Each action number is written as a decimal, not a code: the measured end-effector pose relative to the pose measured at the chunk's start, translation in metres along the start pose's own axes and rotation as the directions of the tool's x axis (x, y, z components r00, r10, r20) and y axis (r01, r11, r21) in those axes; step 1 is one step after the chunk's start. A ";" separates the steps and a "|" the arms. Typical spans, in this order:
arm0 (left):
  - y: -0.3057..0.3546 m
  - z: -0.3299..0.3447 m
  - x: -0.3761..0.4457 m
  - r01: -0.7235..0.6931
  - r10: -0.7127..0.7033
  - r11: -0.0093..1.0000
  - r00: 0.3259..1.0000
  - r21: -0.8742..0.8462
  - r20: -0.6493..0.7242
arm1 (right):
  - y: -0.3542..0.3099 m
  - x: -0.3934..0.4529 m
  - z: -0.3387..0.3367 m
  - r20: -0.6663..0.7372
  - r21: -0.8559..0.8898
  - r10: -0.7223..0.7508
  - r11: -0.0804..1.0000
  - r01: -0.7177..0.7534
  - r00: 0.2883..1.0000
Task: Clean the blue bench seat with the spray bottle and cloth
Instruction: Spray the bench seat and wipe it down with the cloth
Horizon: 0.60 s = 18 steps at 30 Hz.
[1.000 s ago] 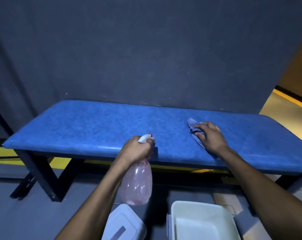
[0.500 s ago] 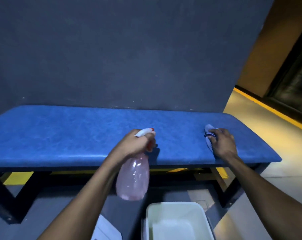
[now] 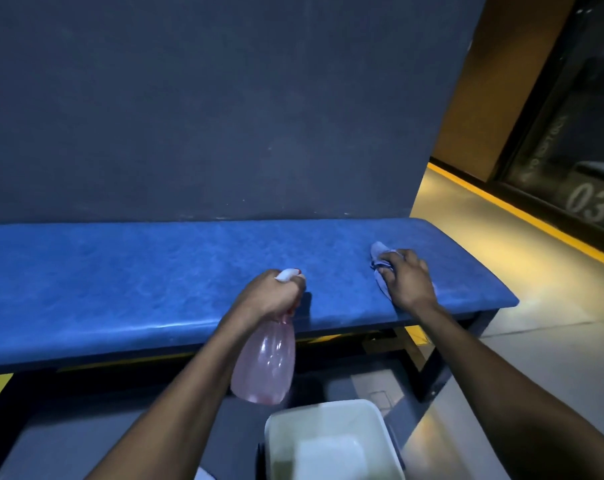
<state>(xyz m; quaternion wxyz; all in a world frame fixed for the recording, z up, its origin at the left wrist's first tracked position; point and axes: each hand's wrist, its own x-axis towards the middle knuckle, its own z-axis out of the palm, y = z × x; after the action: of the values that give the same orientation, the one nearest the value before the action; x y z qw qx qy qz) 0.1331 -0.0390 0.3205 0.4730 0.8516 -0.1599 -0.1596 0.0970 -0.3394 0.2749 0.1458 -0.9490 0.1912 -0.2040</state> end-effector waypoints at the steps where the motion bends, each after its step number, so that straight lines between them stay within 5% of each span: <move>1: -0.004 -0.003 0.000 0.000 0.000 1.000 1.000 0.011 -0.007 | 0.000 0.000 0.000 -0.001 -0.002 -0.002 1.000 0.002 1.000; 9: -0.012 -0.021 -0.009 0.018 -0.021 1.000 0.983 -0.017 -0.184 | 0.002 0.000 0.002 -0.016 -0.015 -0.005 1.000 0.005 1.000; 18: -0.012 -0.018 -0.016 -0.043 0.049 0.999 0.978 0.034 -0.202 | 0.002 0.000 0.002 -0.014 -0.033 -0.009 0.999 0.009 1.000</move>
<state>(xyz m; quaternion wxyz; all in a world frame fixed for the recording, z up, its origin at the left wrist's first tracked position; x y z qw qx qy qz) 0.1274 -0.0127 0.3206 0.4776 0.8665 -0.1326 -0.0586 0.0971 -0.3408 0.2728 0.1276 -0.9506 0.1913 -0.2083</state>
